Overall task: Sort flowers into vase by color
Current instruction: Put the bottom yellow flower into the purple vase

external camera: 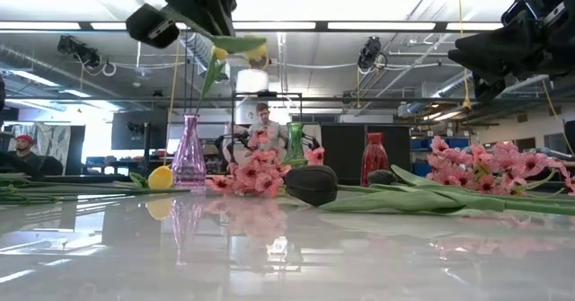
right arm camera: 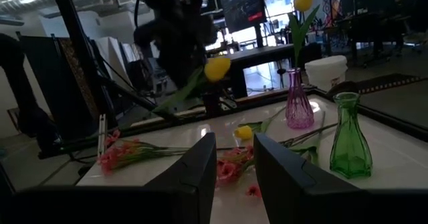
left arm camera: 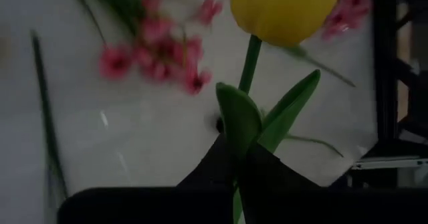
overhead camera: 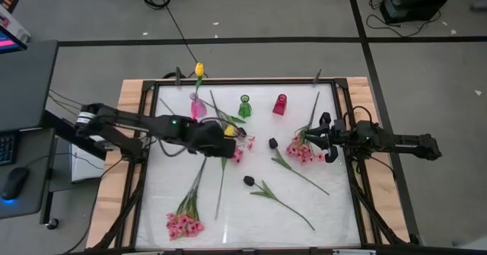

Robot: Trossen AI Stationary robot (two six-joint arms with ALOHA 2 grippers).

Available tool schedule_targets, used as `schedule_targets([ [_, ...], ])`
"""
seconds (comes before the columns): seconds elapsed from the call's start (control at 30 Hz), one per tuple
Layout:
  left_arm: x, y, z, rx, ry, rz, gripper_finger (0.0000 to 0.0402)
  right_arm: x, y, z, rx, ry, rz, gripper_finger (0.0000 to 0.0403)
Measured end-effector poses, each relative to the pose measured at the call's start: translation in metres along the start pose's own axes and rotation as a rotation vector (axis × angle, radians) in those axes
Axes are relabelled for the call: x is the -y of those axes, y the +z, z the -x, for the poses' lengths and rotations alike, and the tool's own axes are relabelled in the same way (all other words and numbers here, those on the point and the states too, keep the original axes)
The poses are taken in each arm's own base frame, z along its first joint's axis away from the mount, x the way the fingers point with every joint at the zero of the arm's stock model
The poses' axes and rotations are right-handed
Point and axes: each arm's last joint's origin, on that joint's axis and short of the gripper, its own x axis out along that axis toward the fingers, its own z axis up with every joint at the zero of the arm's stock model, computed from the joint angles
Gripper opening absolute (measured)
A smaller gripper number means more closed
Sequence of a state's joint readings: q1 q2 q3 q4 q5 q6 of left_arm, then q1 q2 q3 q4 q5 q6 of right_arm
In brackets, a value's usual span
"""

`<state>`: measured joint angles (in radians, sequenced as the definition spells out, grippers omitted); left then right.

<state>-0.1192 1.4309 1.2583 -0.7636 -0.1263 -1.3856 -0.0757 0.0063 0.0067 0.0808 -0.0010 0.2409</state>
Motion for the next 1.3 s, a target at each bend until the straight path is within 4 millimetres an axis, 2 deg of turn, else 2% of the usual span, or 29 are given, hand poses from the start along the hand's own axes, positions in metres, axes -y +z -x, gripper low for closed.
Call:
schedule_targets([
  [0.27, -0.008, 0.020, 0.044, 0.239, -0.035, -0.309, 0.0009, 0.000, 0.000, 0.000, -0.001, 0.000, 0.000, 0.0110],
  [0.43, -0.018, 0.037, 0.067, 0.330, -0.012, -0.484, 0.0009, 0.000, 0.000, 0.000, 0.000, 0.000, 0.000, 0.0110],
  [0.73, -0.039, 0.067, 0.114, 0.524, -0.005, -0.674, 0.0009, 0.000, 0.000, 0.000, 0.000, 0.000, 0.000, 0.0110],
  [1.07, -0.054, 0.078, 0.167, 0.796, -0.016, -0.874, 0.0009, 0.000, 0.000, 0.000, 0.000, 0.000, 0.000, 0.0110],
  [1.3, -0.059, 0.082, 0.191, 0.984, 0.093, -1.006, 0.0009, 0.000, 0.000, 0.000, 0.000, 0.000, 0.000, 0.0110],
])
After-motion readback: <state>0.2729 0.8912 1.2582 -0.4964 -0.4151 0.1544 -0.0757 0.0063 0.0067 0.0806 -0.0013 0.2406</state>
